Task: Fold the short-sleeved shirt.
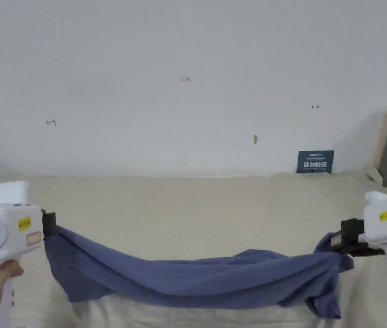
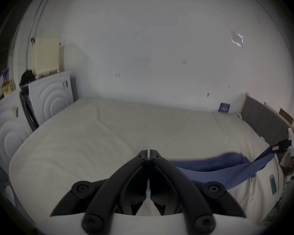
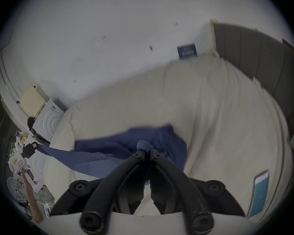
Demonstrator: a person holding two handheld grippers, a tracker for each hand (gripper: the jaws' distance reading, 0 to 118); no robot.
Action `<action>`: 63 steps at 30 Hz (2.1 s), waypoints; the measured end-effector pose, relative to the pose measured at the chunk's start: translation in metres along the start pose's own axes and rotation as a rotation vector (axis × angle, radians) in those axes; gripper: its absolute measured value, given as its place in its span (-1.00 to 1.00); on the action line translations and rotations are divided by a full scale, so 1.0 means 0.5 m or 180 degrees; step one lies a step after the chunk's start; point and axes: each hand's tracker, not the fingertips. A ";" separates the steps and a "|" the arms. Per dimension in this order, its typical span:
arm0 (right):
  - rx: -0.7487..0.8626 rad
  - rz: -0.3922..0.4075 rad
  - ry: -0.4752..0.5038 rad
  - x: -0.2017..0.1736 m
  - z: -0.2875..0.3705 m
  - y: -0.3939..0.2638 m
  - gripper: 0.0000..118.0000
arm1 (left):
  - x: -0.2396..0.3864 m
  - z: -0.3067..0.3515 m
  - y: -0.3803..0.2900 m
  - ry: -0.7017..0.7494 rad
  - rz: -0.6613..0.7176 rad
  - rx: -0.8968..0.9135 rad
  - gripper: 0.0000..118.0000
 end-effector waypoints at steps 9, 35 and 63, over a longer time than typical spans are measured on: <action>-0.0103 -0.0246 0.0094 0.107 0.070 -0.229 -0.93 | -0.087 0.113 -0.220 -0.0014 0.0331 -0.0214 -0.98; -0.0131 0.0044 -0.0400 0.170 0.231 -0.582 0.51 | -0.143 0.381 -0.475 -0.0055 0.0266 -0.0581 0.20; 0.0261 0.0561 -0.0221 0.017 0.049 -0.236 -0.98 | 0.066 0.188 -0.283 -0.0295 -0.0115 -0.0194 -1.00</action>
